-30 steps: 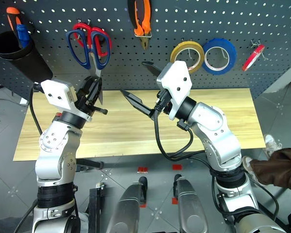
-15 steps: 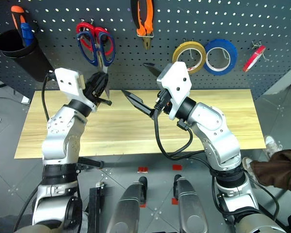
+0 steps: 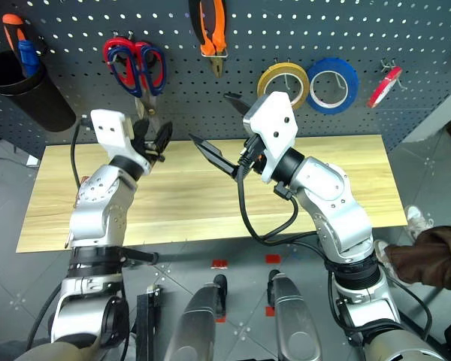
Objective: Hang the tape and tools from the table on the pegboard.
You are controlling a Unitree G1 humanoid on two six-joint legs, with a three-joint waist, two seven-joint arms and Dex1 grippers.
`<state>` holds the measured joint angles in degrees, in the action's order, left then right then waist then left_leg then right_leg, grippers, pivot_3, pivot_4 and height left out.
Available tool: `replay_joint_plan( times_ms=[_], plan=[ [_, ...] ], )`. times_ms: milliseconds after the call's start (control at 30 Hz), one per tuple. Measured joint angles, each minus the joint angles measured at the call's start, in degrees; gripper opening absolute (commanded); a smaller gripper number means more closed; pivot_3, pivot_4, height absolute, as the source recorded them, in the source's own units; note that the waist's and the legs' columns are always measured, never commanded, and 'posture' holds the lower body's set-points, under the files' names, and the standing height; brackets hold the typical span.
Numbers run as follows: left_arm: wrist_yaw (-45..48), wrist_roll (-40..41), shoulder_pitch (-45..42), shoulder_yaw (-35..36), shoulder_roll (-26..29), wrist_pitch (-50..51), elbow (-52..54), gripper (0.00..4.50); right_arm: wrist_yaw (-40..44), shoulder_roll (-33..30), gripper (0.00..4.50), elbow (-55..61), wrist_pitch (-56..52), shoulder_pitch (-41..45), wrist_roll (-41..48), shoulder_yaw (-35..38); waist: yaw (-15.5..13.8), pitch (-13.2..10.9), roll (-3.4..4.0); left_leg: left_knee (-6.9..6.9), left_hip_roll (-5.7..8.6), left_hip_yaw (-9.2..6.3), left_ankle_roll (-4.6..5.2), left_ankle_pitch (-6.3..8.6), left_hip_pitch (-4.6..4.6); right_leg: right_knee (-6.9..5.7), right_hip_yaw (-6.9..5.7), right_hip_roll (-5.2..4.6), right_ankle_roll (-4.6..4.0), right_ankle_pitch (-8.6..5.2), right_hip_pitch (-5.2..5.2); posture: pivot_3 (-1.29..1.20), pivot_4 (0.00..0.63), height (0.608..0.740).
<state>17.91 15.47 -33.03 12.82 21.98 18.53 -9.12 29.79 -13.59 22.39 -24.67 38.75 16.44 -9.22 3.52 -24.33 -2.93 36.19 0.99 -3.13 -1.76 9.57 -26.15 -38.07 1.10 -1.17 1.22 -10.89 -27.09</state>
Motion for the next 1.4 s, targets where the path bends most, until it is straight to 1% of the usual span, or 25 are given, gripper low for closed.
replay_joint_plan(
  times_ms=[33, 100, 133, 200, 233, 267, 300, 367, 400, 433, 467, 567, 733, 867, 900, 1133, 1233, 1400],
  plan=[
    [0.0, 0.4, 1.3, 0.6, 0.9, 2.2, 0.8, 3.89, 0.0, -0.1, 4.5, 0.0, 0.0, 0.0, 0.0, 0.0, 0.0, 0.0, 0.0, 0.0, 0.0, -0.01, -0.04, -0.02, 0.0, -0.02, -0.04, 0.01, -0.01, 0.0, 0.0, -0.07, 0.368, 0.74],
    [0.4, 2.1, 4.3, 1.9, 5.1, 10.7, 2.2, 3.89, 0.0, -0.1, 4.5, 0.1, 0.0, -0.2, 0.0, -0.1, 0.0, 0.0, -0.01, -0.02, -0.07, -0.01, -0.1, -0.06, 0.02, -0.03, -0.07, 0.08, 0.01, -0.01, 0.0, -0.06, 0.377, 0.74],
    [0.6, 3.0, 5.2, 3.1, 7.9, 16.5, 1.7, 3.89, 0.0, -0.1, 4.5, 0.1, 0.0, -0.5, 0.0, -0.1, 0.0, 0.0, -0.01, -0.02, -0.12, -0.01, -0.15, -0.09, 0.02, -0.03, -0.12, 0.13, 0.12, -0.08, -0.01, -0.06, 0.379, 0.74],
    [1.9, 4.4, 5.1, 4.8, 14.2, 27.5, -3.1, 3.89, 0.0, -0.1, 4.5, 0.3, -0.1, -1.5, 0.0, -0.2, -0.2, 0.0, -0.01, -0.02, -0.24, 0.01, -0.18, -0.14, 0.03, -0.03, -0.19, 0.27, 0.09, -0.06, 0.0, -0.06, 0.384, 0.74],
    [2.2, 4.8, 4.6, 5.9, 15.9, 30.5, -5.1, 3.89, 0.0, -0.2, 4.5, 0.3, -0.1, -1.8, 0.0, -0.4, -0.2, 0.0, -0.01, -0.02, -0.3, 0.04, -0.19, -0.15, 0.04, -0.01, -0.21, 0.31, 0.06, -0.04, -0.01, -0.06, 0.386, 0.74],
    [3.3, 5.4, 2.5, 6.7, 18.5, 35.3, -9.3, 3.89, 0.0, -0.3, 4.5, 0.3, -0.2, -2.0, 0.0, -0.6, -0.4, 0.0, -0.01, -0.02, -0.37, 0.04, -0.22, -0.19, 0.06, -0.03, -0.3, 0.34, 0.03, -0.02, -0.02, -0.06, 0.389, 0.74],
    [4.2, 6.1, 0.8, 7.4, 19.9, 37.6, -11.7, 3.89, 0.0, -0.3, 4.5, 0.3, -0.3, -2.0, 0.0, -0.9, -0.7, 0.0, -0.01, -0.02, -0.43, 0.0, -0.33, -0.27, 0.04, -0.01, -0.42, 0.36, 0.04, -0.01, -0.01, -0.06, 0.389, 0.74],
    [6.3, 7.3, -3.2, 7.9, 21.9, 40.9, -15.6, 3.89, 0.1, -0.2, 4.5, 0.4, -0.3, -2.1, 0.0, -1.3, -1.3, 0.0, -0.01, -0.02, -0.51, 0.01, -0.37, -0.33, 0.03, 0.0, -0.54, 0.36, 0.04, 0.0, 0.01, -0.06, 0.389, 0.74],
    [8.1, 7.7, -7.3, 7.7, 23.4, 43.2, -20.5, 3.89, 0.1, -0.2, 4.5, 0.4, -0.4, -2.1, 0.0, -1.4, -1.7, 0.0, -0.01, -0.02, -0.51, 0.04, -0.38, -0.34, 0.04, -0.01, -0.56, 0.35, 0.02, 0.02, 0.02, -0.06, 0.389, 0.74],
    [8.4, 7.7, -8.8, 7.7, 24.3, 43.7, -22.6, 3.89, 0.1, -0.2, 4.5, 0.4, -0.4, -2.2, 0.0, -1.7, -1.6, 0.0, -0.03, -0.02, -0.54, 0.06, -0.38, -0.34, 0.04, 0.03, -0.58, 0.35, 0.04, 0.05, 0.01, -0.07, 0.387, 0.74],
    [8.9, 6.8, -11.4, 6.9, 25.5, 42.6, -27.4, 3.89, 0.1, -0.3, 4.5, 0.5, -0.4, -2.5, 0.0, -1.7, -1.6, 0.0, -0.03, -0.06, -0.55, 0.16, -0.38, -0.34, 0.08, 0.03, -0.58, 0.28, 0.05, 0.07, 0.01, -0.07, 0.387, 0.74],
    [9.4, 3.2, -15.5, 4.8, 28.1, 37.4, -36.9, 3.89, 0.0, -1.0, 4.5, 1.0, -0.7, -3.9, -0.2, -2.1, -1.5, 0.0, -0.05, -0.13, -0.56, 0.3, -0.38, -0.33, 0.06, 0.08, -0.55, 0.2, 0.01, 0.09, -0.07, -0.08, 0.388, 0.74],
    [10.3, -1.2, -20.7, 1.9, 28.5, 30.5, -49.0, 3.89, -0.6, -1.3, 4.5, 2.3, -2.2, -4.4, -0.6, -2.1, -1.2, 0.0, -0.05, -0.17, -0.58, 0.33, -0.38, -0.33, 0.02, 0.07, -0.56, 0.2, -0.01, 0.09, -0.15, -0.08, 0.411, 0.74],
    [10.1, -3.9, -23.8, 1.0, 28.5, 24.6, -56.7, 3.89, -1.2, -1.1, 4.5, 4.7, -4.5, -5.5, -0.3, -2.2, -1.2, 0.0, -0.05, -0.15, -0.57, 0.34, -0.38, -0.33, 0.01, 0.07, -0.54, 0.2, -0.01, 0.09, -0.15, -0.07, 0.447, 0.74],
    [10.0, -4.3, -24.2, 1.0, 28.5, 23.5, -57.8, 3.89, -1.3, -1.1, 4.5, 5.0, -5.0, -5.8, 0.0, -2.3, -1.2, 0.0, -0.05, -0.15, -0.57, 0.37, -0.37, -0.33, 0.01, 0.07, -0.52, 0.19, -0.01, 0.09, -0.15, -0.08, 0.462, 0.74],
    [7.5, -8.4, -26.0, 0.4, 28.5, 15.9, -64.6, 3.89, -2.5, -1.3, 4.5, 10.3, -11.2, -7.6, 1.7, -2.2, -1.0, -0.2, 0.0, -0.21, -0.59, 0.45, -0.36, -0.32, -0.01, 0.09, -0.37, 0.19, -0.04, 0.07, -0.21, -0.09, 0.505, 0.74],
    [5.9, -9.3, -26.0, 0.4, 28.5, 14.6, -66.0, 3.89, -2.8, -1.6, 4.5, 11.9, -14.0, -8.4, 2.8, -2.2, -0.7, -0.4, 0.02, -0.2, -0.6, 0.46, -0.35, -0.32, -0.02, 0.09, -0.31, 0.19, -0.05, 0.06, -0.23, -0.1, 0.533, 0.74],
    [4.0, -9.5, -25.5, 1.6, 28.3, 12.5, -67.3, 3.89, -4.6, -1.7, 4.5, 15.4, -18.5, -9.2, 4.4, -1.8, -0.4, -0.9, 0.11, -0.23, -0.66, 0.54, -0.35, -0.32, -0.02, 0.1, -0.31, 0.1, -0.07, 0.04, -0.29, -0.12, 0.552, 0.74]
  ],
)
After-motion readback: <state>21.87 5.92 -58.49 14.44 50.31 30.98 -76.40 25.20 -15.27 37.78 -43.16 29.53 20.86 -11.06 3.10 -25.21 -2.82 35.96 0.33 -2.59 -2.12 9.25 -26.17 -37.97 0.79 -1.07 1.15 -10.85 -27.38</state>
